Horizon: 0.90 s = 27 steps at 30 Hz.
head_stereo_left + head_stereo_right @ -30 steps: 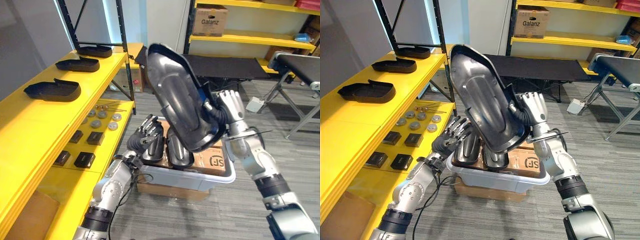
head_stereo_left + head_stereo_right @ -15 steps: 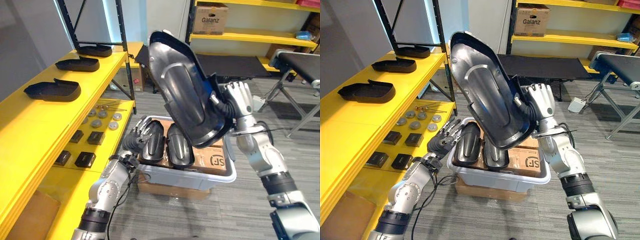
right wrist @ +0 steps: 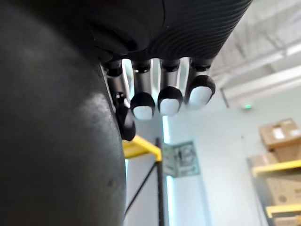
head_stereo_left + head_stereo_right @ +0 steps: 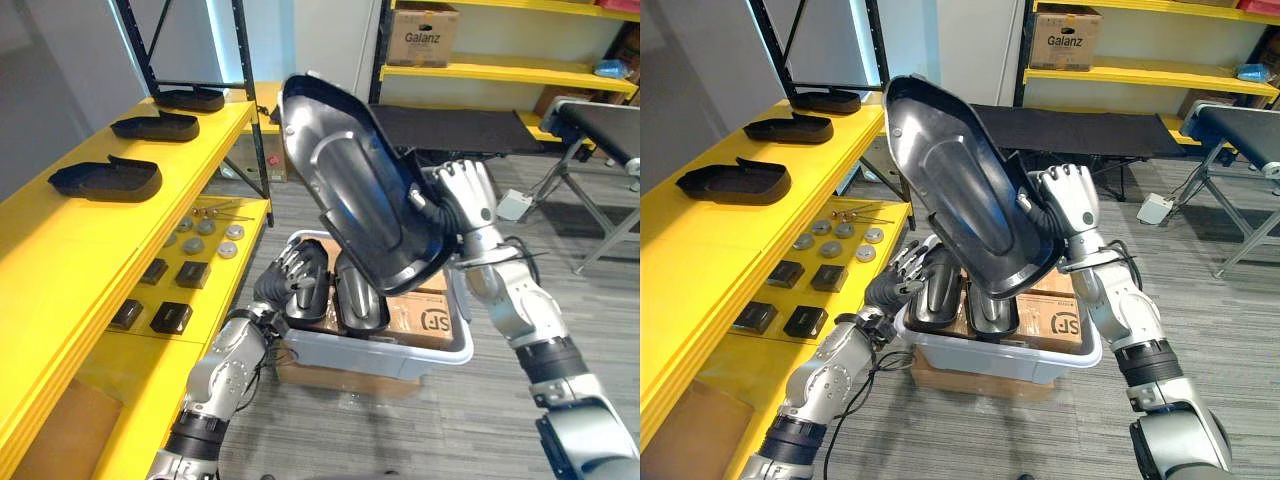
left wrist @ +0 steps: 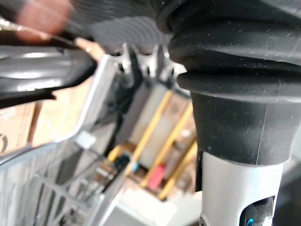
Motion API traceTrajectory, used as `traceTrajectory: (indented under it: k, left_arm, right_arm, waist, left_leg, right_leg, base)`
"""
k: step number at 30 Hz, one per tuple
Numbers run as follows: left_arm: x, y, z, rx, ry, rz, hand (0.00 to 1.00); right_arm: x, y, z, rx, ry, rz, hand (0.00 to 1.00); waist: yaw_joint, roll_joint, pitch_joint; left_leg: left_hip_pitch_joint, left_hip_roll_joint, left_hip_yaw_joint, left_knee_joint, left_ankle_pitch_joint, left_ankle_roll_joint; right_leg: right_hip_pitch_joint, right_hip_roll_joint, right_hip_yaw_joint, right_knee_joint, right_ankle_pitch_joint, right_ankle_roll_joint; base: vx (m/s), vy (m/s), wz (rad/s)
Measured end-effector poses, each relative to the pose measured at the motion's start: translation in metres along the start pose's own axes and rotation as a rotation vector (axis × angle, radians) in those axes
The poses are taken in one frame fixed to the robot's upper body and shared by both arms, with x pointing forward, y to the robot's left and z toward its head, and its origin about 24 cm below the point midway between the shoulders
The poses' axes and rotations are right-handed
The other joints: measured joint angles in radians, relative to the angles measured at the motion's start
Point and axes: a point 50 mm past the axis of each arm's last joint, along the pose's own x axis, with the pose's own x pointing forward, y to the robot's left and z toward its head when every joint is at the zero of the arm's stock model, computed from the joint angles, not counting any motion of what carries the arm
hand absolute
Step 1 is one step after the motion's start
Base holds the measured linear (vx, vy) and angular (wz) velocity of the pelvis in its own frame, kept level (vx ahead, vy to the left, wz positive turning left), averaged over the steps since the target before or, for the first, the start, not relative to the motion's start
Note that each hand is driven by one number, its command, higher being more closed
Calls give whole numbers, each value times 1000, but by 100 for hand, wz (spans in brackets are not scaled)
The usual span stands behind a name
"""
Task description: Walk over and take plastic housings, then place them on the shelf
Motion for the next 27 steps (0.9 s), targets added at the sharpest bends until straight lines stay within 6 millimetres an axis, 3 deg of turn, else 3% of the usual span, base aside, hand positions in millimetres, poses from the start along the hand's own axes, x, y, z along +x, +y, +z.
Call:
traceTrajectory:
  k: [9,14,21,27]
  left_arm:
    - [4,-18,-22,-2,41,-92,0]
    - [4,-25,-27,-7,50,-112,0]
    - [0,-19,-41,-41,101,-73,0]
    - [-4,-20,-52,-116,120,-59,0]
  right_arm:
    - [-3,18,8,-24,-42,83,100]
    - [-6,25,1,-41,-7,122,100]
    - [-8,32,4,-40,-20,164,100]
    - [-14,46,17,-53,-88,234,100]
  waist:
    - [4,-13,7]
    - [12,-13,7]
    - [13,-14,8]
    - [23,-33,12]
  left_leg:
    - [0,2,-1,0,0,0]
    - [-2,2,-6,0,0,0]
    - [-5,3,-25,0,1,0]
    - [-6,5,-29,-1,1,-1]
  right_leg:
    - [0,0,0,0,0,0]
    - [0,1,-1,1,0,0]
    - [7,1,-14,1,0,0]
    - [11,1,-19,1,-1,1]
  base:
    - [0,0,0]
    - [0,0,0]
    - [-2,0,7]
    - [-4,-1,2]
